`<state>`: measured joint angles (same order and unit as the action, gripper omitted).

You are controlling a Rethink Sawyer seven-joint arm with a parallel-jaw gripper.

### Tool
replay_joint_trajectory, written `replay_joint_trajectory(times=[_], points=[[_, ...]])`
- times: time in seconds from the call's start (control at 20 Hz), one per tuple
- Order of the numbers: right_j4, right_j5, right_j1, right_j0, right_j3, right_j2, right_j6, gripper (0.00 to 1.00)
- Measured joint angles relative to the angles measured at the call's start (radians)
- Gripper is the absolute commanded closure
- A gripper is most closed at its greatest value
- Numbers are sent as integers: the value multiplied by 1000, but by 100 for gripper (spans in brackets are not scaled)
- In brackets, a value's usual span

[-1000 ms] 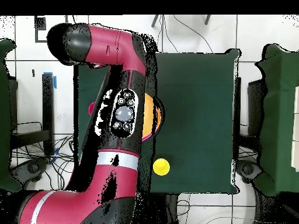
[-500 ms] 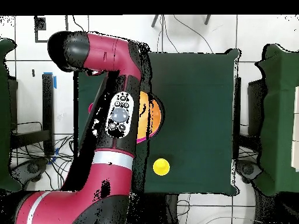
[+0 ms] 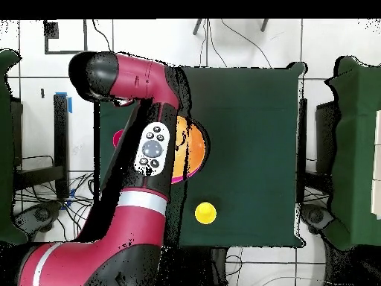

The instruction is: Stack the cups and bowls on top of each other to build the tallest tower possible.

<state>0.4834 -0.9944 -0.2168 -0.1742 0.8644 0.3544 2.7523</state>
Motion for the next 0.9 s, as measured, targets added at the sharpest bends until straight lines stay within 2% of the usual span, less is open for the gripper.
replay_joint_trajectory(times=[0.9], points=[[48, 0, 16, -29, 72, 0, 0, 0]])
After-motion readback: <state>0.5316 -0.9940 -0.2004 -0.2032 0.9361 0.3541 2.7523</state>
